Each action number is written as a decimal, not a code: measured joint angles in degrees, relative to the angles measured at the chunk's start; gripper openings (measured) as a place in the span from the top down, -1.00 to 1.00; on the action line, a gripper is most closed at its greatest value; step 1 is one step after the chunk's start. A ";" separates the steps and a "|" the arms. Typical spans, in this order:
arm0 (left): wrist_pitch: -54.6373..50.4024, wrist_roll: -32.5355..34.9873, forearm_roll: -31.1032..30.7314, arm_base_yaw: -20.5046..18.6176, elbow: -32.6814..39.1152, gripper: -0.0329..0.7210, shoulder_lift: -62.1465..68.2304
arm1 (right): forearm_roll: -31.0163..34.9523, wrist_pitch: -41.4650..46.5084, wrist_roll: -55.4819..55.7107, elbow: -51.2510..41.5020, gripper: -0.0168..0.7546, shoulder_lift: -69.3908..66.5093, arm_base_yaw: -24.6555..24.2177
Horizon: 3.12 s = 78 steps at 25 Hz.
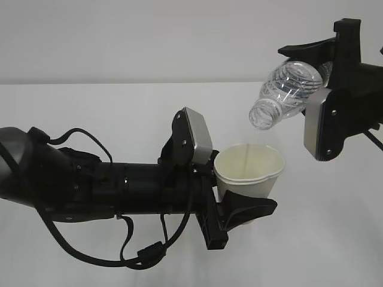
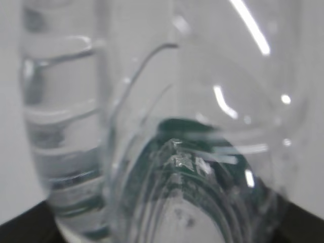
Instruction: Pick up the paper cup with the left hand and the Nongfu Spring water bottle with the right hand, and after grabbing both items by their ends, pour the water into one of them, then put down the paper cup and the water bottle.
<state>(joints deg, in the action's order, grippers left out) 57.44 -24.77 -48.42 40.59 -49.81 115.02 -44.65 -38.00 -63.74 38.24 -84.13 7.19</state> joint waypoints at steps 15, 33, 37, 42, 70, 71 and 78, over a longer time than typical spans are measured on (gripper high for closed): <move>0.00 0.00 0.00 0.00 0.00 -0.22 0.00 | 0.00 0.00 -0.79 0.00 -0.32 0.00 0.00; 0.00 0.00 0.00 0.00 0.00 -0.22 0.00 | 0.00 -0.11 -1.03 0.00 -0.32 0.00 0.00; 0.00 0.00 0.00 0.00 0.00 -0.22 0.00 | 0.00 -0.11 -1.34 0.00 -0.32 0.00 0.00; 0.00 0.00 0.00 0.00 0.00 -0.22 0.00 | 0.00 -0.11 -1.71 0.00 -0.32 0.00 0.00; 0.00 0.00 -0.81 0.00 0.00 -0.22 0.00 | 0.00 -0.21 -2.31 0.19 -0.26 0.00 0.00; 0.00 0.00 -1.07 0.00 0.00 -0.22 0.00 | 0.00 -0.21 -2.31 0.19 -0.26 0.00 0.00; 0.00 0.00 -1.53 0.00 0.00 -0.22 0.00 | 0.00 -0.31 -2.41 0.19 -0.26 0.00 0.00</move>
<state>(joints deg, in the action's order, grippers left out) 57.44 -24.77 -49.95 40.59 -49.81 115.02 -44.65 -38.32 -66.14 38.43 -84.13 7.19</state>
